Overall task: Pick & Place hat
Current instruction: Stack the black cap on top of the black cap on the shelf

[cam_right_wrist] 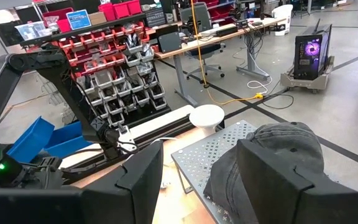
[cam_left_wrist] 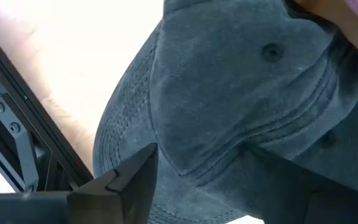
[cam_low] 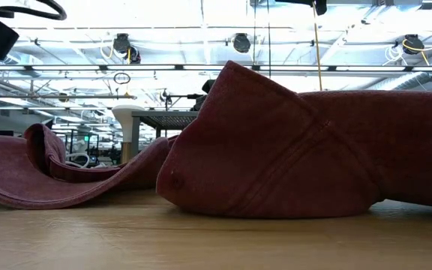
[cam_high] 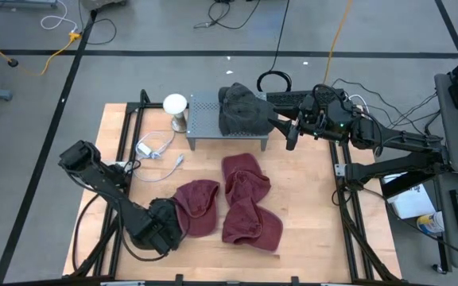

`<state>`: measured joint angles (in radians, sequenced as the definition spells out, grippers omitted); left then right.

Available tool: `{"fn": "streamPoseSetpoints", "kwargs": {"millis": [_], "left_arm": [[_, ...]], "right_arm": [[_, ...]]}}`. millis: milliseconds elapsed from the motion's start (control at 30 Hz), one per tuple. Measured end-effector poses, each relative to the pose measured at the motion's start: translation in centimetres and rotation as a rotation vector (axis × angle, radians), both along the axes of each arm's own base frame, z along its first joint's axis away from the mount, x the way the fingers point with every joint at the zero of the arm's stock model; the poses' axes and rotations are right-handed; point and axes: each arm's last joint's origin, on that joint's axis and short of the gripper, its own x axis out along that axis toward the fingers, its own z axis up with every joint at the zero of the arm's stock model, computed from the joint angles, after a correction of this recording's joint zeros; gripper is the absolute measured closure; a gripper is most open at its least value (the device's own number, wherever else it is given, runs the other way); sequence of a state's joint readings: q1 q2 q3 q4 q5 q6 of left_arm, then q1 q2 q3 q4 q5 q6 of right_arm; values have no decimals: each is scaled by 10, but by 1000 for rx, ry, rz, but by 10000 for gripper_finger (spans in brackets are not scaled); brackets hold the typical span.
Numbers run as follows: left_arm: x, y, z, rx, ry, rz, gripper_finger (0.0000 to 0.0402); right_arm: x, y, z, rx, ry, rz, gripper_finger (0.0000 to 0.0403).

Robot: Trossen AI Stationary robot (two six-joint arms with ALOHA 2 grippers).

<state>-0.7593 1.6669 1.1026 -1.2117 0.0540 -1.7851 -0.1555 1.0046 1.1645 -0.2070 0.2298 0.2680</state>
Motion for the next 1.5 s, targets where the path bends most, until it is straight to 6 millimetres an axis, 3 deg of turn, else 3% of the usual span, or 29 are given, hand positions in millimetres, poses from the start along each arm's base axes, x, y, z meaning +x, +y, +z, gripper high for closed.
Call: {"fn": "streamPoseSetpoints", "kwargs": {"millis": [367, 700, 1000, 1500], "left_arm": [[0, 0, 0, 2, -2, 2, 302], [0, 0, 0, 2, -2, -1, 391], [2, 4, 5, -31, -14, 20, 400], [-23, 33, 68, -191, -190, 66, 401]], "right_arm": [[0, 0, 0, 0, 0, 0, 206], [0, 0, 0, 0, 0, 0, 206], [0, 0, 0, 0, -1, -2, 206], [0, 0, 1, -2, -7, -3, 206]]}}
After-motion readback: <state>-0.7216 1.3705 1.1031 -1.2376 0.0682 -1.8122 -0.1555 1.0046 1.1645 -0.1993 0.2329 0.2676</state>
